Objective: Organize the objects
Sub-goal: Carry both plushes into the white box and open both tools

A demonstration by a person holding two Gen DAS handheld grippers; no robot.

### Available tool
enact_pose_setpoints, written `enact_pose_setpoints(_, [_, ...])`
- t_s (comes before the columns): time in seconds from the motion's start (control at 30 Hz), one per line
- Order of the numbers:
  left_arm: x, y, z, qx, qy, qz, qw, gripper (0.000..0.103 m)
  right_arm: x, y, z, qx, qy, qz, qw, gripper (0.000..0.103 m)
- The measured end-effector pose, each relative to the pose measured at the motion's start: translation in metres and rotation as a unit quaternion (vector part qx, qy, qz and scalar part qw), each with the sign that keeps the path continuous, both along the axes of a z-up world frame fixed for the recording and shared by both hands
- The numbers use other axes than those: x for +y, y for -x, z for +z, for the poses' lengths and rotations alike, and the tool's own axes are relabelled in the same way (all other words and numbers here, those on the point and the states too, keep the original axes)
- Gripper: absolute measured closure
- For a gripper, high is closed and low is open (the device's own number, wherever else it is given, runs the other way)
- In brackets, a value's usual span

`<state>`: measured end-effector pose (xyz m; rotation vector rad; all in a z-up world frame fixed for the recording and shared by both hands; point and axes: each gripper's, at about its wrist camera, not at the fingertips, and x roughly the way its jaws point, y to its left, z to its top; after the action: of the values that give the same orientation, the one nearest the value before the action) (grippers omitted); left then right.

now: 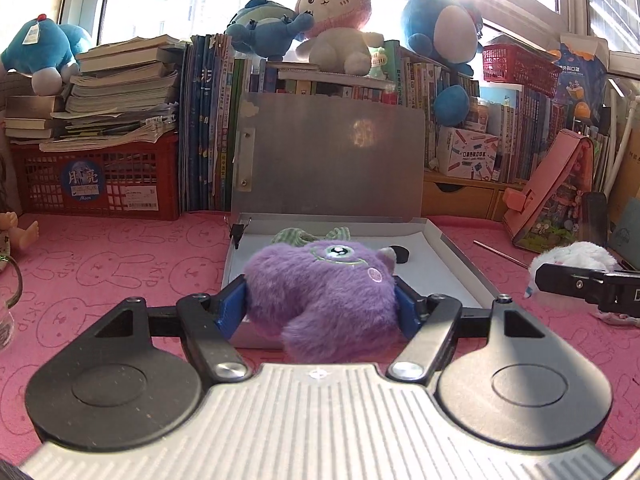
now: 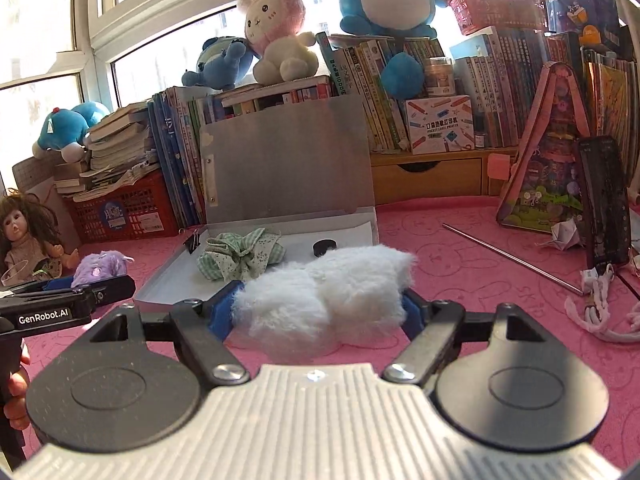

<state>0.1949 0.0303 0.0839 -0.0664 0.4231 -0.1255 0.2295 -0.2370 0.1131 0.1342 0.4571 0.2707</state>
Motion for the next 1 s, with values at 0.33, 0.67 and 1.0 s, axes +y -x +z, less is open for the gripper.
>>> enact_pose_setpoints(0.33, [-0.001,-0.083,-0.016,0.036,-0.003,0.019,0.9992,0.026,0.011,-0.083,-0.011,0.035,-0.023,-0.007,0.999,0.024])
enact_pose_setpoints(0.67, [-0.009,-0.132,-0.043,0.076,-0.015,0.018,0.9968,0.026,0.026,-0.139,-0.036,0.078,-0.014,-0.007,0.997,0.024])
enact_pose_setpoints(1.0, [-0.013,-0.155,-0.049,0.106,-0.035,0.015,0.9937,0.026,0.037,-0.165,-0.056,0.107,0.006,-0.001,0.994,0.024])
